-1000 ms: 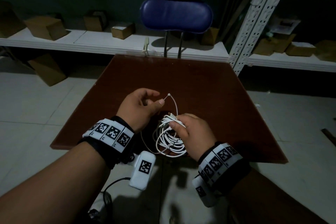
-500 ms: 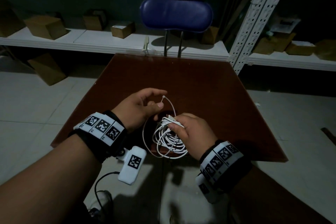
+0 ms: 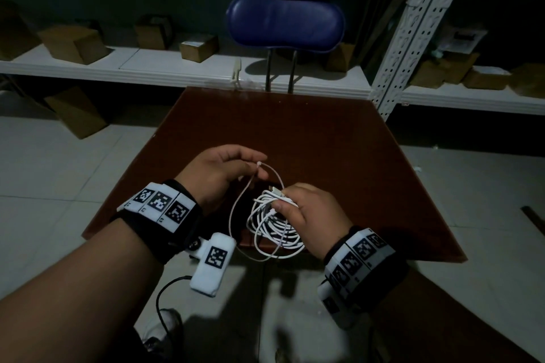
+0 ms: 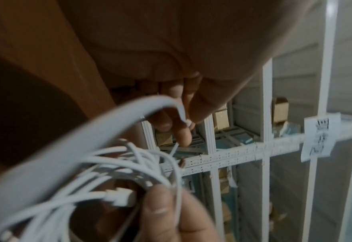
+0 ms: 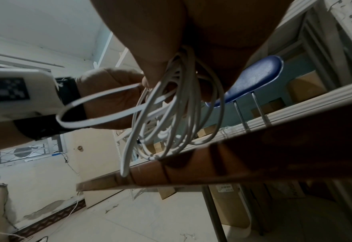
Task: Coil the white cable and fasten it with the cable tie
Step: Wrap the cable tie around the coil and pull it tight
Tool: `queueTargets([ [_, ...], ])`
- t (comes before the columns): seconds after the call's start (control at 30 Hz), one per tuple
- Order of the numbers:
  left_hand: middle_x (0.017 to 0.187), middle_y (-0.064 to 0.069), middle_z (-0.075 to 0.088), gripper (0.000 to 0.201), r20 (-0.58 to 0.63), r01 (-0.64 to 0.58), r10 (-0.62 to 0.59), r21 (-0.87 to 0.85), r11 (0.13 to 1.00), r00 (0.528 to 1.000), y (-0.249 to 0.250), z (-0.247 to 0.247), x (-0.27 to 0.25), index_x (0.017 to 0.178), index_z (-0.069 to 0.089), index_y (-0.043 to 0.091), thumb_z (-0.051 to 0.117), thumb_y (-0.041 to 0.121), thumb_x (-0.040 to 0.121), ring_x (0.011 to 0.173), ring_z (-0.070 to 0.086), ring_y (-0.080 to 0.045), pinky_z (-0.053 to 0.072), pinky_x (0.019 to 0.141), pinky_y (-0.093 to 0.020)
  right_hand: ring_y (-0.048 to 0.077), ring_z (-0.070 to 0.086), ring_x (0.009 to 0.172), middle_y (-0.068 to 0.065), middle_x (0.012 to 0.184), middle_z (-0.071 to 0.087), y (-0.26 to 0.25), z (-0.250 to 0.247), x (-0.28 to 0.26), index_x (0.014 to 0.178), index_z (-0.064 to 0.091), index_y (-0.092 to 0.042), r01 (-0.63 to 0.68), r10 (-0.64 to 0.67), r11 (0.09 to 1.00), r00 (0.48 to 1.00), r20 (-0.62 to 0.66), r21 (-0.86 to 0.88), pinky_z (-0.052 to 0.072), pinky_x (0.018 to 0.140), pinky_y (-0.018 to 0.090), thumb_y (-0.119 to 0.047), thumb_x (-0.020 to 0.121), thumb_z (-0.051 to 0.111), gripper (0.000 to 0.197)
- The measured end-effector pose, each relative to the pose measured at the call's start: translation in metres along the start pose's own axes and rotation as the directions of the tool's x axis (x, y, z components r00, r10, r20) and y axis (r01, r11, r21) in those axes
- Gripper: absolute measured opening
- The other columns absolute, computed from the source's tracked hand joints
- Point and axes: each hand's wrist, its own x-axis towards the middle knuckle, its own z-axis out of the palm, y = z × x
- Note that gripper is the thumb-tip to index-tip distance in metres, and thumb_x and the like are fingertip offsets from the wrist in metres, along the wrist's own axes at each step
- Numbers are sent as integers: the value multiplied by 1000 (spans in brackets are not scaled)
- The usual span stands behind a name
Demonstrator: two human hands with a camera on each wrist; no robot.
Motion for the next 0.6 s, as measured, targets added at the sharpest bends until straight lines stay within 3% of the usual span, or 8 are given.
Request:
queueTargets([
  [0.1, 100, -17, 76, 26, 56, 21, -19, -27, 999, 998, 1, -4, -2, 99, 77, 16, 78, 11, 74, 92, 72, -32, 55, 90, -44, 9, 54, 92, -10, 98, 56, -1, -1, 0, 113, 69, -16, -8, 8, 1000, 1000, 4, 8, 34, 75, 22, -41, 100, 52, 33],
  [0.17, 104, -16, 76, 29, 84, 14, -14, 2, 1000, 996, 0, -5, -4, 107, 74, 15, 75, 9, 78, 93, 72, -29, 53, 89, -42, 10, 55, 91, -10, 96, 55, -1, -2, 0, 110, 70, -16, -12, 12, 1000, 1000, 12, 17, 35, 74, 24, -40, 100, 52, 31],
  [0.23, 102, -16, 76, 28, 80, 27, -29, 26, 999, 996, -1, -7, -4, 110, 71, 11, 70, 3, 83, 80, 69, -25, 53, 80, -37, 12, 56, 91, -9, 95, 55, -1, -2, 0, 109, 70, -15, -2, 2, 1000, 1000, 5, 22, 37, 74, 25, -39, 99, 53, 31],
  [0.33, 97, -19, 75, 28, 83, 72, -69, -34, 997, 994, 2, -4, -5, 105, 72, 6, 72, 3, 77, 62, 60, -20, 53, 66, -31, 15, 58, 91, -6, 95, 59, -1, -2, -1, 107, 70, -14, 12, -12, 1000, 1000, 3, 23, 41, 75, 27, -39, 99, 54, 31],
  [0.47, 86, -19, 72, 26, 83, 147, -131, -235, 961, 988, 2, 3, -5, 100, 72, -2, 69, 4, 75, 67, 53, -24, 51, 58, -27, 16, 58, 91, -3, 97, 61, -1, -2, -1, 106, 70, -15, 16, -16, 1000, 1000, 6, 17, 43, 76, 29, -39, 99, 54, 30],
  [0.6, 83, -16, 72, 18, 74, 144, -129, -241, 960, 989, 1, 4, -4, 93, 74, 1, 69, 5, 77, 65, 52, -23, 50, 59, -28, 13, 56, 87, -8, 92, 56, -1, -2, -2, 103, 71, -17, 14, -14, 999, 1000, 3, 35, 38, 72, 26, -38, 99, 55, 26],
])
